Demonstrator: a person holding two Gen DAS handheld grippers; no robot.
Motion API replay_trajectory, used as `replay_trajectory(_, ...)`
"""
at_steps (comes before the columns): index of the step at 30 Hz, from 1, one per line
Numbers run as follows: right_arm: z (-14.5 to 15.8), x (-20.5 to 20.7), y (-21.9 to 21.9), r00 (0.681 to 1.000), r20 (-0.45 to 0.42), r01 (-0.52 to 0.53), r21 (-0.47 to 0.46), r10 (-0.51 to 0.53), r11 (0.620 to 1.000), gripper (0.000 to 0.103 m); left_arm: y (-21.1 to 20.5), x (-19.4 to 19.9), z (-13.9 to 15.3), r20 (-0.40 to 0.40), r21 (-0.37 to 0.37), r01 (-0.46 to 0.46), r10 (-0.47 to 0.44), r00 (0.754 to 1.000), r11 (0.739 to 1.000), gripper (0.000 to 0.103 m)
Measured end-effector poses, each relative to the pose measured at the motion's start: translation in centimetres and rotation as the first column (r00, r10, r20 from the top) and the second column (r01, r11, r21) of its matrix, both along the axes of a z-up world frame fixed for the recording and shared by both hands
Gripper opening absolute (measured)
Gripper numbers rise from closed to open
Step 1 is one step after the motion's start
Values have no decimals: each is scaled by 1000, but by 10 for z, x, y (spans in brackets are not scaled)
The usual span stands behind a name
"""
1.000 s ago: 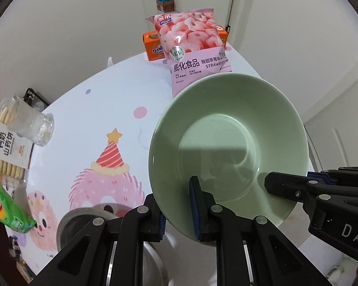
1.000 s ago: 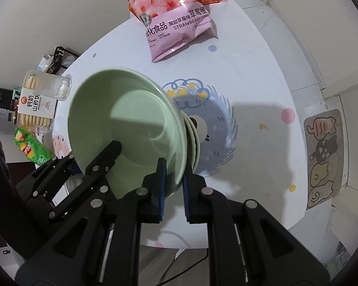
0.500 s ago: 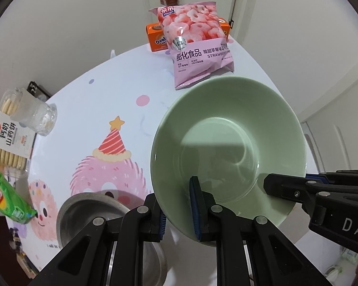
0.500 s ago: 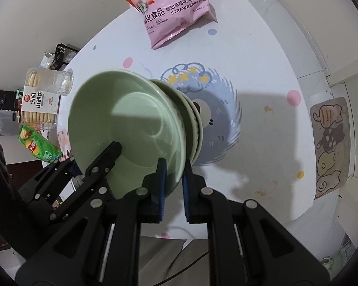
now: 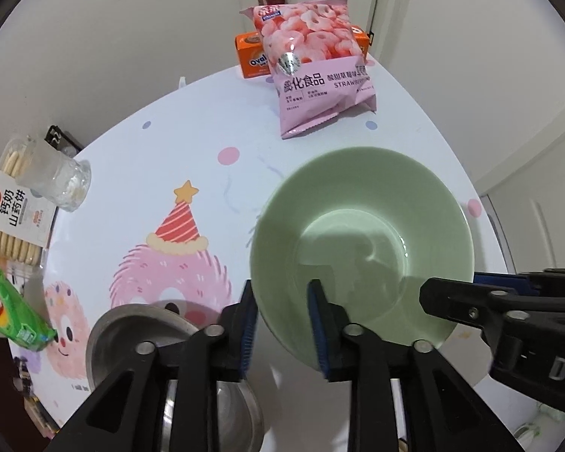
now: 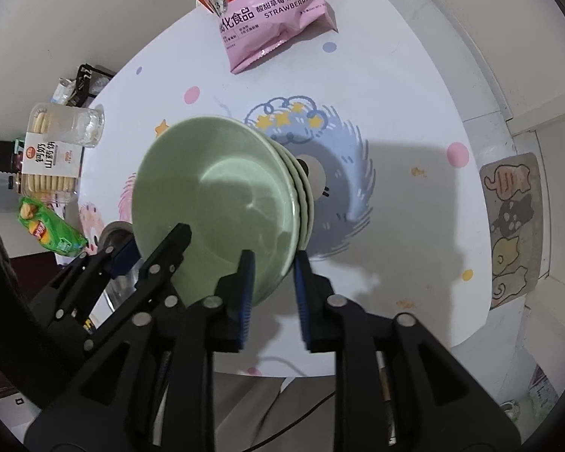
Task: Organize plates and bowls
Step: 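Set the green bowl onto the stack and open both tools, then grasp the stacked green bowls' rim with both tools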
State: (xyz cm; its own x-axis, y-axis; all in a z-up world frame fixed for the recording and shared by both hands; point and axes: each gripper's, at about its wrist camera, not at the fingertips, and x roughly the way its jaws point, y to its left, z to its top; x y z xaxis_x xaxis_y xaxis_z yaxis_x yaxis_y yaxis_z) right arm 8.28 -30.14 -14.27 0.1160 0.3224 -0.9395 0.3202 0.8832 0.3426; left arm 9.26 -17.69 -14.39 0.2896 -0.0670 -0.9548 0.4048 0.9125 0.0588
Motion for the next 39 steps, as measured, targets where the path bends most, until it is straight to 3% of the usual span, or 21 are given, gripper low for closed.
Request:
replay_trajectory(2, 7, -3, -4, 1000, 20, 24, -5, -24, 1000, 59, 3, 1, 3, -4, -9, -7, 7, 1000, 1000, 45)
replay_trajectory(3, 12, -5, -7, 999, 37, 36, 6, -36, 999, 74, 6, 0, 6, -2, -17, -10, 9, 1000, 1000, 56)
replay_trajectory(8, 36, -19, -26, 989, 104, 98, 62, -104, 993, 83, 20, -6, 34, 49, -47, -25, 27, 998, 999, 78)
replay_trajectory(15, 53, -40, -40, 978, 136, 151, 64, -159, 986, 103, 40, -13, 66, 72, -109, -60, 68, 995, 992, 84)
replay_trajectory(22, 47, -50, -39, 973, 125, 186, 85, -196, 979, 103, 48, -21, 72, 55, -146, -77, 86, 995, 986, 85)
replay_trajectory(30, 44, -54, -38, 963, 128, 225, 95, -236, 970, 103, 48, -24, 72, 53, -139, -51, 59, 997, 989, 85)
replay_trajectory(39, 22, -37, -36, 961, 77, 260, 84, -267, 962, 103, 35, -3, 46, -9, -128, -12, 11, 1000, 992, 85)
